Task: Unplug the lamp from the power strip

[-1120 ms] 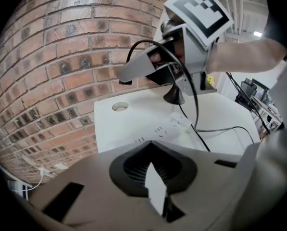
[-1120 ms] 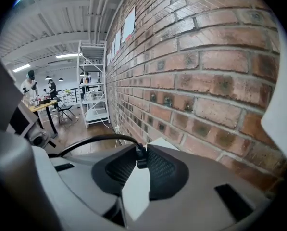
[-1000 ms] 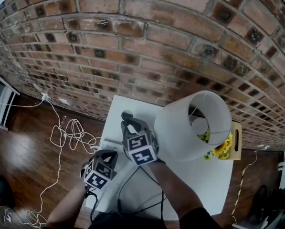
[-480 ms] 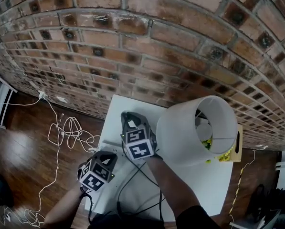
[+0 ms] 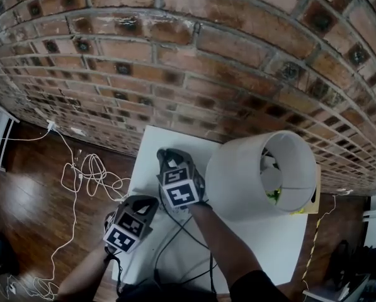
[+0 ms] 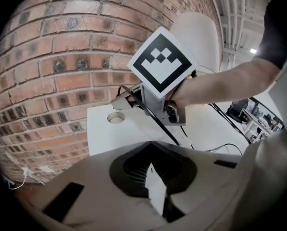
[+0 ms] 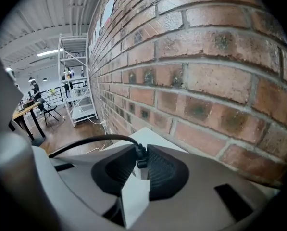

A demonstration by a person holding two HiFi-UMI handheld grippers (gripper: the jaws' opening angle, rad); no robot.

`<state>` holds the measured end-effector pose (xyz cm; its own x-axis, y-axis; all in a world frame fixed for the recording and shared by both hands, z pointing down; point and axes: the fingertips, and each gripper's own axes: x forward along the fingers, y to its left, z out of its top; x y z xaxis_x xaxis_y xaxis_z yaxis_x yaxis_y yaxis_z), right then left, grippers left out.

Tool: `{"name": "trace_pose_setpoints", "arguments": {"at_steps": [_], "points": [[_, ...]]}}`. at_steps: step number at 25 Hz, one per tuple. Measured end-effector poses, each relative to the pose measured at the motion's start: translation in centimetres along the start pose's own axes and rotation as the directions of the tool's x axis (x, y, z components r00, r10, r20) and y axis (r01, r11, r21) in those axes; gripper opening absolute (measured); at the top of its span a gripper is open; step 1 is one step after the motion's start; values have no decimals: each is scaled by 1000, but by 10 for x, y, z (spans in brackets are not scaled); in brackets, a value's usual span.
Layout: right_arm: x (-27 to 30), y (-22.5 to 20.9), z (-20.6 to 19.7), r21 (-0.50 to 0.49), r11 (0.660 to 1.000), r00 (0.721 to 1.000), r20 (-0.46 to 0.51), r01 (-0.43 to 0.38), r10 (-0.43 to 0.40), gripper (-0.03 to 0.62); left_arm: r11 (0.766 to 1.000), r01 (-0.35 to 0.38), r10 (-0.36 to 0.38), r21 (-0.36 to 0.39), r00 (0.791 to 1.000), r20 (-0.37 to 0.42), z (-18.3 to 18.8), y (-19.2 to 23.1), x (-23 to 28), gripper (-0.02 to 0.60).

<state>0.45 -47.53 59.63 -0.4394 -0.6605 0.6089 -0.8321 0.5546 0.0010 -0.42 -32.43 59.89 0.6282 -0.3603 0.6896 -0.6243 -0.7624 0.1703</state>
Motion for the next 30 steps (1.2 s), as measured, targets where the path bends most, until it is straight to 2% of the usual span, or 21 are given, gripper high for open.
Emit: {"name": "trace_pose_setpoints", "arguments": {"at_steps": [7, 13, 17, 20, 22, 28, 30], "points": [[13, -6, -9, 29, 1000, 999, -31, -5, 6, 77, 999, -6, 6, -49, 1000, -10, -9, 9, 0, 17], [17, -2, -13, 15, 1000, 998, -55, -20, 21, 84, 999, 14, -15, -36, 999, -35, -16, 5, -1, 17], [19, -2, -25, -17, 1000, 992, -129, -21, 19, 91, 999, 20, -21, -36, 999, -41, -17, 2, -2, 17], [18, -2, -28, -46, 999, 988, -156, -28, 21, 127, 999, 20, -22, -25, 999, -46, -18, 1, -2, 17], [20, 0, -31, -49, 998, 986, -164, -40, 32, 196, 1000, 16, -17, -25, 998, -52, -24, 2, 0, 16], [21, -2, -35, -89, 996, 984, -179, -25, 9, 196, 999, 30, -32, -29, 997, -67, -29, -1, 0, 17], [22, -6, -40, -145, 989, 978, -209, -6, -25, 196, 999, 33, -36, -35, 996, -76, -31, -1, 0, 17]]}}
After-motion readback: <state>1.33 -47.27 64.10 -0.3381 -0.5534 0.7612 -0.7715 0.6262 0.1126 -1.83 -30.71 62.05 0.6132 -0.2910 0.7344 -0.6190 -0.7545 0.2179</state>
